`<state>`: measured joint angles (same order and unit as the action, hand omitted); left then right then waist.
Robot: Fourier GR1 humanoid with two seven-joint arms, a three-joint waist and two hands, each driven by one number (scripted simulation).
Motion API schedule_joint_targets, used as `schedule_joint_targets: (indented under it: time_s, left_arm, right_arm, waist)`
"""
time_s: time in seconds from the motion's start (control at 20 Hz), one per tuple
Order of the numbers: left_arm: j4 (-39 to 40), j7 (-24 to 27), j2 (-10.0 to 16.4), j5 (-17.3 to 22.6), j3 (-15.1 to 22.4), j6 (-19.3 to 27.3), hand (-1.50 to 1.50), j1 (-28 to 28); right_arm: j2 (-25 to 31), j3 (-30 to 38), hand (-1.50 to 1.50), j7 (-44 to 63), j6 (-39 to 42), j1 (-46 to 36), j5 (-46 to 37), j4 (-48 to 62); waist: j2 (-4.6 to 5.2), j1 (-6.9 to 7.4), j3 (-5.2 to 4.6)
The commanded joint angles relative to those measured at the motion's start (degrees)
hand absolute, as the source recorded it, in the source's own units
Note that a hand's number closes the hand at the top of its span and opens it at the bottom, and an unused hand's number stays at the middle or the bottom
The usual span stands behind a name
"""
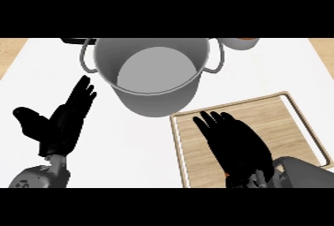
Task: Pick the croissant from the tray and place it in the pot
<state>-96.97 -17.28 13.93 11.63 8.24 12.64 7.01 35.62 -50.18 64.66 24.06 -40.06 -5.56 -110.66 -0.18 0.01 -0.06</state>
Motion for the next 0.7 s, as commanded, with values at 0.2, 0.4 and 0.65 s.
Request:
schedule_joint_targets:
  time_s: [0.2, 0.4, 0.65]
  left_arm:
    - [4.75, 4.41, -0.41, -0.35, -1.51, -1.98, 0.0, -0.76]
    - [1.81, 0.54, -1.22, -1.29, -0.87, 0.06, 0.0, 1.61]
    - [-0.5, -2.17, -2.67, -3.53, 1.66, 1.32, 0.0, 1.4]
  right_arm:
    - [-3.73, -2.67, -1.5, 9.49, 0.41, 2.13, -6.67, 5.49]
    - [-6.49, -3.16, -1.5, 11.24, 1.39, 1.46, -8.6, 8.79]
    - [-6.46, -0.74, -1.5, 6.35, 5.9, 1.25, -8.57, 13.31]
  waist:
    - [0.13, -0.16, -0.03]
    - [0.04, -0.13, -0.01]
    - [0.09, 0.11, 0.03]
